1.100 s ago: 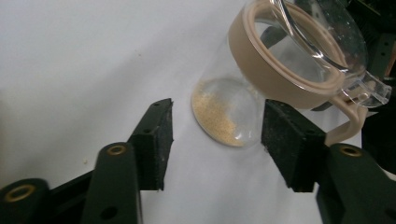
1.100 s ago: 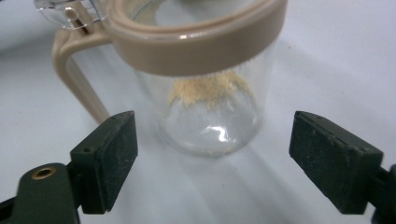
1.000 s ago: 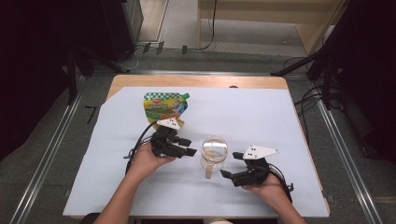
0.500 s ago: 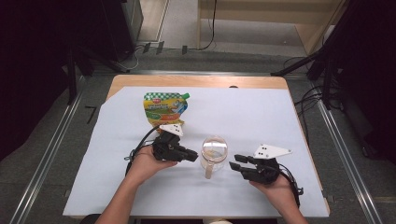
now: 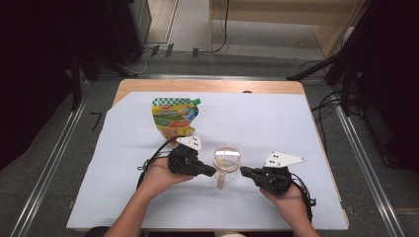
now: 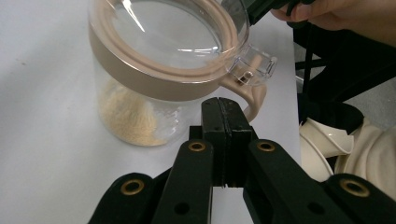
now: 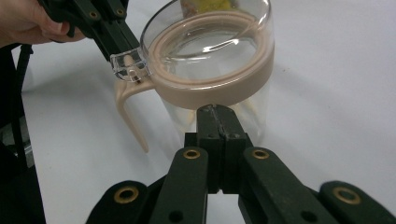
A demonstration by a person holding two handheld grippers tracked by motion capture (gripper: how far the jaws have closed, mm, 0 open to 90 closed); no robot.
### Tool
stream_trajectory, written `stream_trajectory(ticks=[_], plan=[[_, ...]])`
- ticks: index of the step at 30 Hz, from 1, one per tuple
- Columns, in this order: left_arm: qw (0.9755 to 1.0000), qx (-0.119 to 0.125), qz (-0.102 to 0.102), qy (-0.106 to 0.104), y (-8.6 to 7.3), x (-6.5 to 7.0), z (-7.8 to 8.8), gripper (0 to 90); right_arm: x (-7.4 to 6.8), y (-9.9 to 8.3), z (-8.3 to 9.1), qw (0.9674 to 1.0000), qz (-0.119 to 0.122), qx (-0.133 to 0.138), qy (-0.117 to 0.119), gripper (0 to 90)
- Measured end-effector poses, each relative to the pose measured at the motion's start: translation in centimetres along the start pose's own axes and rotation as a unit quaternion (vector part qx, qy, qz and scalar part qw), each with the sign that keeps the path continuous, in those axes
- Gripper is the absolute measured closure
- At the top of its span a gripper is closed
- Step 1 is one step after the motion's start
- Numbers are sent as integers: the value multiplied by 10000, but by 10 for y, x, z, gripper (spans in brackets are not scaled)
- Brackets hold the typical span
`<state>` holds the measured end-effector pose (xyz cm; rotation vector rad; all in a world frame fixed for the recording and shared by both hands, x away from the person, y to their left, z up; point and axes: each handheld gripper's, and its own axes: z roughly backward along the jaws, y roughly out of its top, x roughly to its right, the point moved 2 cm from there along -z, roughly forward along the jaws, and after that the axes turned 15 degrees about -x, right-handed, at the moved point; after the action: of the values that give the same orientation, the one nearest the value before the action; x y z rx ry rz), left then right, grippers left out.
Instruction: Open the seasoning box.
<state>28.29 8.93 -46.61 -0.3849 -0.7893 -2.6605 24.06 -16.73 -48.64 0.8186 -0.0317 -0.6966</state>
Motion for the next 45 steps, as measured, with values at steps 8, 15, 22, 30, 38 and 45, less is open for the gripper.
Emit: stream_trajectory(ticks=[8, 15, 22, 30, 38, 45], plan=[[9998, -210, -8, 50, 7, 5, -14, 900, 0, 1, -4, 10000, -59, 1, -12, 900], [9998, -179, -17, 88, 11, 8, -18, 900, 3, 0, -3, 9999, -113, 23, -75, 900], [10000, 6, -26, 37, 21, 12, -28, 900, 13, -1, -3, 9991, -337, -57, -251, 900], [9998, 150, -96, -87, 35, 20, -39, 900, 20, -3, 2, 9982, -436, -9, -423, 900], [9995, 35, 173, -276, 36, 23, -38, 811, 17, -8, 12, 9975, -451, -47, -539, 900], [9998, 30, -134, -133, 26, 30, -15, 784, -4, -14, 27, 9981, -399, -32, -469, 900]])
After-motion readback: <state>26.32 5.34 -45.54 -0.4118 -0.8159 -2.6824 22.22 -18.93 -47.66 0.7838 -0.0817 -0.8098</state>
